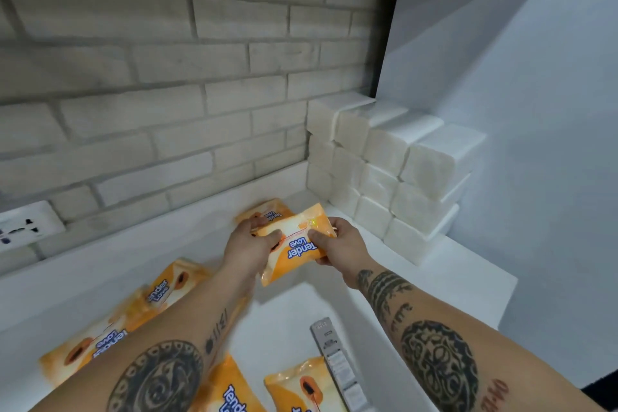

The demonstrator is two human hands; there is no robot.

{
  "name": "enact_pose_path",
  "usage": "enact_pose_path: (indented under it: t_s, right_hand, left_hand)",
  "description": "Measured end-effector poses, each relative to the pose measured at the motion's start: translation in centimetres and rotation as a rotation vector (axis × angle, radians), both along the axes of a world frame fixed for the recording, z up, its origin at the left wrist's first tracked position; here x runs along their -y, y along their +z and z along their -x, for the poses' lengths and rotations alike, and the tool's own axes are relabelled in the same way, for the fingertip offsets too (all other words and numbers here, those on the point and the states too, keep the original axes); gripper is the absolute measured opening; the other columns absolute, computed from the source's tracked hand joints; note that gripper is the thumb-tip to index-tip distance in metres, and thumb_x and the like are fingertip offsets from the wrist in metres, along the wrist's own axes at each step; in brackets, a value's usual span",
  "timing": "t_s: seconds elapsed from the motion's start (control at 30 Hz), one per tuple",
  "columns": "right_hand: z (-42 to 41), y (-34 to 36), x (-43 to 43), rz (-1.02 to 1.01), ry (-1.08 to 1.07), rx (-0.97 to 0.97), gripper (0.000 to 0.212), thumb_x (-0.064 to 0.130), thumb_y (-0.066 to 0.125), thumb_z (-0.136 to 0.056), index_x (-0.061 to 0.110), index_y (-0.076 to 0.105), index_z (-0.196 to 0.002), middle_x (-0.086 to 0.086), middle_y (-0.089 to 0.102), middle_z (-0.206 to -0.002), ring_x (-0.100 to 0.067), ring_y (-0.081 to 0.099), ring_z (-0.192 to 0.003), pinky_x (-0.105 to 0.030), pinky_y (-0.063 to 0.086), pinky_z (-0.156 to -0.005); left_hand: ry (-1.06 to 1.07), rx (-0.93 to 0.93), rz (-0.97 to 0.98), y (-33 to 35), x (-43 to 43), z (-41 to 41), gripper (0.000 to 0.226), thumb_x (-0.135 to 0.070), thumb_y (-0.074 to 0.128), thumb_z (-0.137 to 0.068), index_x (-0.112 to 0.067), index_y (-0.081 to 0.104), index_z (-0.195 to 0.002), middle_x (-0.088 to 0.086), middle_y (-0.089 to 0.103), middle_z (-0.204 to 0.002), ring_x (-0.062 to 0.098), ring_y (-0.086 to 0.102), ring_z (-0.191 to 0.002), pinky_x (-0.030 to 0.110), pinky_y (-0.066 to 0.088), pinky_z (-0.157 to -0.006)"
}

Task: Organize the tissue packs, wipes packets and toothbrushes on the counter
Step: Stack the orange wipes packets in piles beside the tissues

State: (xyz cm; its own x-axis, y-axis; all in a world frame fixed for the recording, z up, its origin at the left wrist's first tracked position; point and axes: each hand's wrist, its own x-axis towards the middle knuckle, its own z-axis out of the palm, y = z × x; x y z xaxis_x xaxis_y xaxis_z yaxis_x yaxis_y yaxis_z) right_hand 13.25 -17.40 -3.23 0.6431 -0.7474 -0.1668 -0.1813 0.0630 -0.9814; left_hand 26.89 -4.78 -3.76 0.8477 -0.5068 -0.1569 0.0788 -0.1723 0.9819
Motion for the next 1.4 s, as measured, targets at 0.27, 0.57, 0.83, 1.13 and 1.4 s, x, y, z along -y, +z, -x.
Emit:
enact_pose_path:
  t_s: [0.27, 0.57, 0.83, 1.13, 1.4]
  right_hand:
    - [-1.7, -6.1, 2.5, 0.028, 0.022, -0.126, 0.039, 0.017, 0.074, -0.094, 0.016, 0.055, -0.128, -0.005, 0.074, -0.102, -0.022, 0.075, -0.083, -0.032, 0.062, -0.064]
    - [-2.7, -10.2, 2.1, 0.415, 0.053, -0.341, 0.060, 0.028, 0.072, -0.095, 0.013, 0.048, -0.148, -0.008, 0.054, -0.140, -0.024, 0.056, -0.120, -0.029, 0.044, -0.099]
    - [-4.1, -11.7, 3.0, 0.929, 0.314, -0.449, 0.046, 0.050, 0.052, -0.097, 0.031, 0.066, -0.137, 0.004, 0.055, -0.151, -0.025, 0.042, -0.139, -0.046, 0.040, -0.108]
    - [-7.6, -11.5, 5.7, 0.877, 0.362, -0.475, 0.043, 0.039, 0.050, -0.105, 0.032, 0.054, -0.146, 0.007, 0.047, -0.158, -0.018, 0.042, -0.145, -0.043, 0.032, -0.116]
    - [-8.5, -11.8, 6.2, 0.859, 0.345, -0.475, 0.041, 0.033, 0.044, -0.106, 0.030, 0.051, -0.146, 0.007, 0.046, -0.156, -0.015, 0.042, -0.143, -0.051, 0.024, -0.122]
  left_hand:
    - [-0.046, 0.217, -0.279, -5.0, 1.1, 0.9, 0.048, -0.023, 0.084, -0.078, -0.018, 0.066, -0.122, 0.001, 0.065, -0.124, 0.022, 0.064, -0.111, 0.031, 0.051, -0.094]
    - [-0.287, 0.507, -0.641, -9.6, 0.0, 0.9, 0.055, -0.037, 0.072, -0.086, -0.026, 0.061, -0.139, 0.004, 0.046, -0.153, 0.029, 0.038, -0.139, 0.038, 0.035, -0.114]
    - [-0.304, 0.668, -0.702, -10.2, 1.8, -1.4, 0.055, -0.040, 0.059, -0.099, -0.027, 0.049, -0.151, 0.000, 0.034, -0.162, 0.027, 0.023, -0.146, 0.039, 0.029, -0.118]
    - [-0.271, 0.792, -0.830, -10.1, 4.2, -3.6, 0.056, -0.051, 0.050, -0.101, -0.030, 0.045, -0.153, 0.000, 0.040, -0.160, 0.029, 0.024, -0.147, 0.042, 0.033, -0.115]
    - [-0.269, 0.835, -0.847, -10.4, 5.1, -3.7, 0.056, -0.051, 0.047, -0.103, -0.028, 0.042, -0.153, 0.002, 0.039, -0.157, 0.027, 0.031, -0.145, 0.042, 0.034, -0.113]
